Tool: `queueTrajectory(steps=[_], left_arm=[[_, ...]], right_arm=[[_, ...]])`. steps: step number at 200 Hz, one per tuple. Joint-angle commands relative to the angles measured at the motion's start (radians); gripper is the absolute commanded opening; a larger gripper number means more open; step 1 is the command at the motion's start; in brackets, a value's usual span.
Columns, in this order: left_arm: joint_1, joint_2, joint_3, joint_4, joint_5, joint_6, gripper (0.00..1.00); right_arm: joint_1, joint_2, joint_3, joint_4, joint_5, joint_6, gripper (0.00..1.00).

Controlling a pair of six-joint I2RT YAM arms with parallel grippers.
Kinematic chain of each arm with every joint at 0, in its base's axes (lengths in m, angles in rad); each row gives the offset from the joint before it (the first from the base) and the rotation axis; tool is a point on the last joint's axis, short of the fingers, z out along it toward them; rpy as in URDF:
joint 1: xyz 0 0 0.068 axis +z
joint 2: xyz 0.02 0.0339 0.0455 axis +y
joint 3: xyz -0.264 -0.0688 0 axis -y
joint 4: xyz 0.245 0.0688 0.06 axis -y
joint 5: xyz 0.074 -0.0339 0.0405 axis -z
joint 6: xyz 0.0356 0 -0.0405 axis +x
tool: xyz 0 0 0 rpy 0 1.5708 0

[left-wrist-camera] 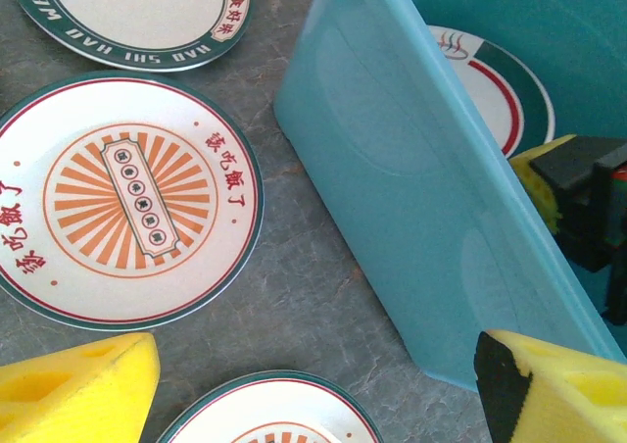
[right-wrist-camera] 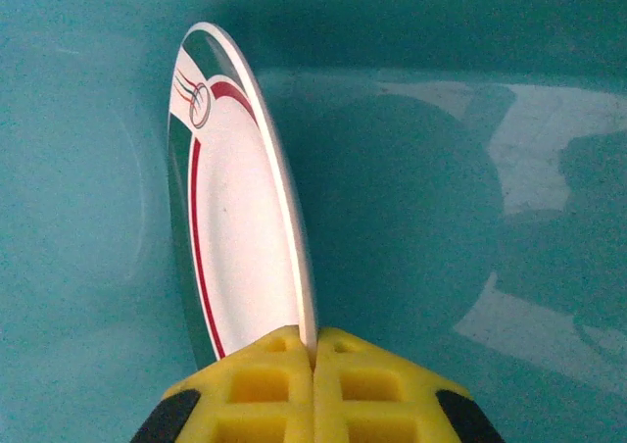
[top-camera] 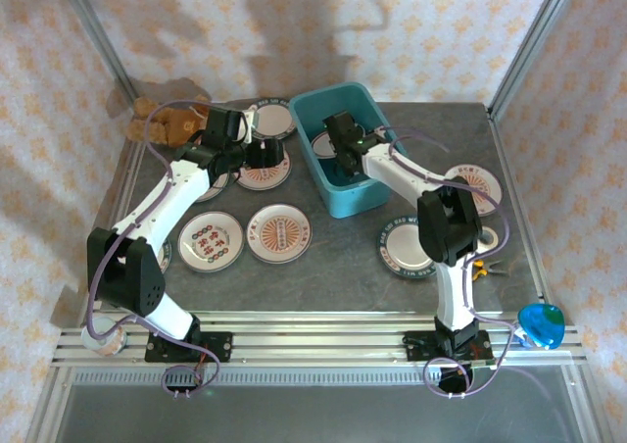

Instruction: Place the plates into the plastic bin on the countertop

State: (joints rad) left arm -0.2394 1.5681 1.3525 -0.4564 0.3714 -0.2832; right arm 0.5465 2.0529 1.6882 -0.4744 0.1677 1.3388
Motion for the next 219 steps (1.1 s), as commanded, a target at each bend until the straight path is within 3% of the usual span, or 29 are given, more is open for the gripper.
queueTrajectory(steps=[1, 68, 102, 219], left_arm=[[0.011, -0.014, -0.013, 0.000, -0.023, -0.005, 0.86], [0.012, -0.017, -0.016, -0.020, -0.038, 0.010, 0.86], [0.014, -0.015, -0.015, -0.028, -0.041, 0.006, 0.86], [0.024, -0.011, -0.047, -0.056, -0.086, -0.107, 0.86]], right_arm=[[0.014, 0.032, 0.041, 0.006, 0.014, 0.026, 0.00], [0.020, 0.080, 0.079, -0.059, 0.018, 0.012, 0.00], [0.020, 0.093, 0.079, -0.080, 0.006, 0.012, 0.10], [0.021, -0.017, 0.059, -0.118, 0.011, -0.083, 0.66]])
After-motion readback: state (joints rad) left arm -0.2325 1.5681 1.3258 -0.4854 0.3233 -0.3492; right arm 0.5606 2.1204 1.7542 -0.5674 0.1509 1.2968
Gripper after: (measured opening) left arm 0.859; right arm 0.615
